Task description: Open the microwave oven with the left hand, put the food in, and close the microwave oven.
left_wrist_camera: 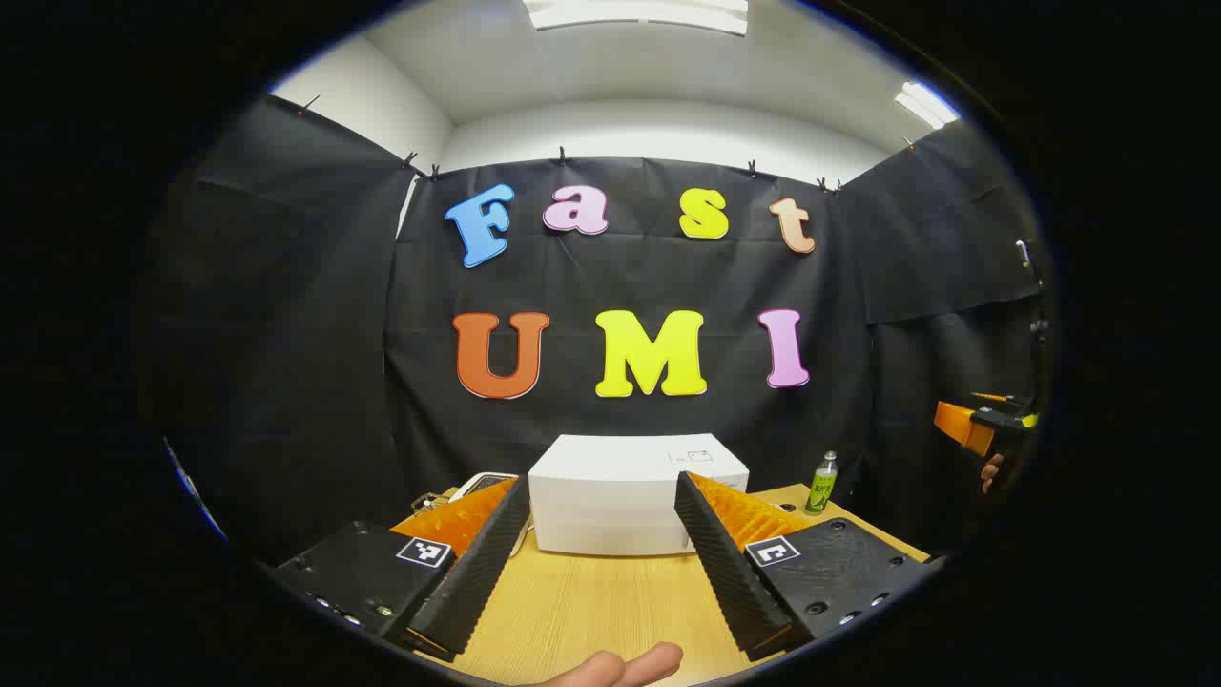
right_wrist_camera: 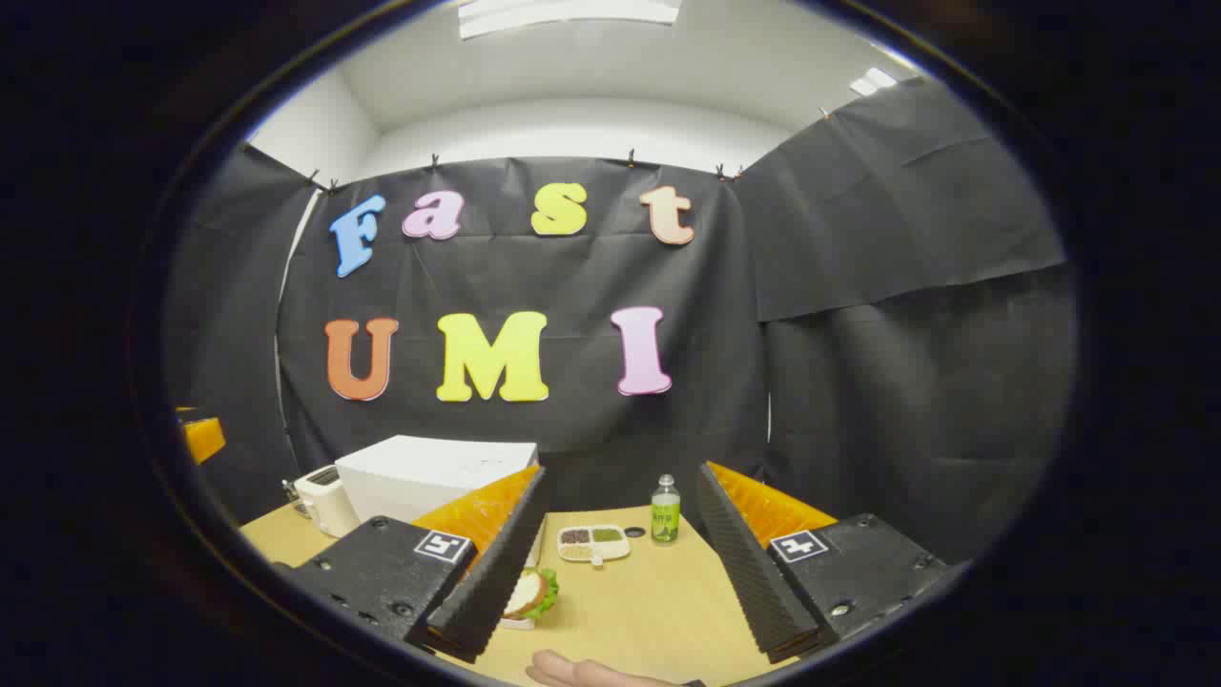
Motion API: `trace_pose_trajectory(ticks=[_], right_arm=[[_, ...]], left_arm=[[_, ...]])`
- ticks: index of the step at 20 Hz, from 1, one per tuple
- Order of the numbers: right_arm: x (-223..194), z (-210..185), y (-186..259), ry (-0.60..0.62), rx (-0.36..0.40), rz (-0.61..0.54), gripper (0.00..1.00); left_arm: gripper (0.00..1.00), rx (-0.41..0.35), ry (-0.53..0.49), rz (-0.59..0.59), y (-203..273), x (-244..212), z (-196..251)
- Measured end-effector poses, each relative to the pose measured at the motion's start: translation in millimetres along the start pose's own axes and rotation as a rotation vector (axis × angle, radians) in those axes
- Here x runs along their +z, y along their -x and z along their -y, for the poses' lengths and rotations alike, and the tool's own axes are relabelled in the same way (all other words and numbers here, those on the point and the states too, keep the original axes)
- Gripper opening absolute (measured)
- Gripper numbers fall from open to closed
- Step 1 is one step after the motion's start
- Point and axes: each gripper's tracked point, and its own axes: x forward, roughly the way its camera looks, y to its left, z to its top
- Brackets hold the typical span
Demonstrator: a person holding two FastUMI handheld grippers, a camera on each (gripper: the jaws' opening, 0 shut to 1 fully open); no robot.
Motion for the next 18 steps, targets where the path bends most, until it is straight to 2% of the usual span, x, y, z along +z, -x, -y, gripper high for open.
trace_pose_trajectory(ticks=[1,2,3,4,7,8,9,15,18], right_arm=[[0.6,-1.9,0.7,-0.001,0.005,0.001,0.92],[0.7,-3.0,1.5,0.000,0.009,0.004,0.92],[2.4,-3.1,1.9,-0.002,0.008,0.010,0.99],[2.5,-3.1,2.4,-0.004,0.008,0.013,0.99],[2.4,-5.0,3.9,-0.005,0.013,0.017,0.99],[2.6,-5.4,4.5,-0.003,0.015,0.019,0.99],[2.9,-5.1,4.5,-0.002,0.015,0.020,0.99],[1.4,0.0,5.9,-0.010,0.017,0.024,0.99],[0.8,-0.1,8.0,-0.017,0.026,0.029,0.99]], left_arm=[[0.86,-0.003,0.003,0.007,-0.2,2.3,0.1],[0.96,-0.004,0.006,0.014,2.1,2.4,0.6],[0.96,-0.005,0.008,0.019,2.0,2.3,1.6],[0.86,-0.007,0.007,0.019,3.5,2.6,1.8],[0.85,-0.017,0.006,0.015,2.6,-0.1,5.4],[0.86,-0.021,0.006,0.014,2.7,-1.4,8.3],[0.96,-0.021,0.008,0.015,3.1,-2.3,8.4],[0.95,-0.009,0.043,0.037,-1.1,5.5,8.8],[0.95,-0.029,0.066,0.035,-10.5,2.9,17.1]])
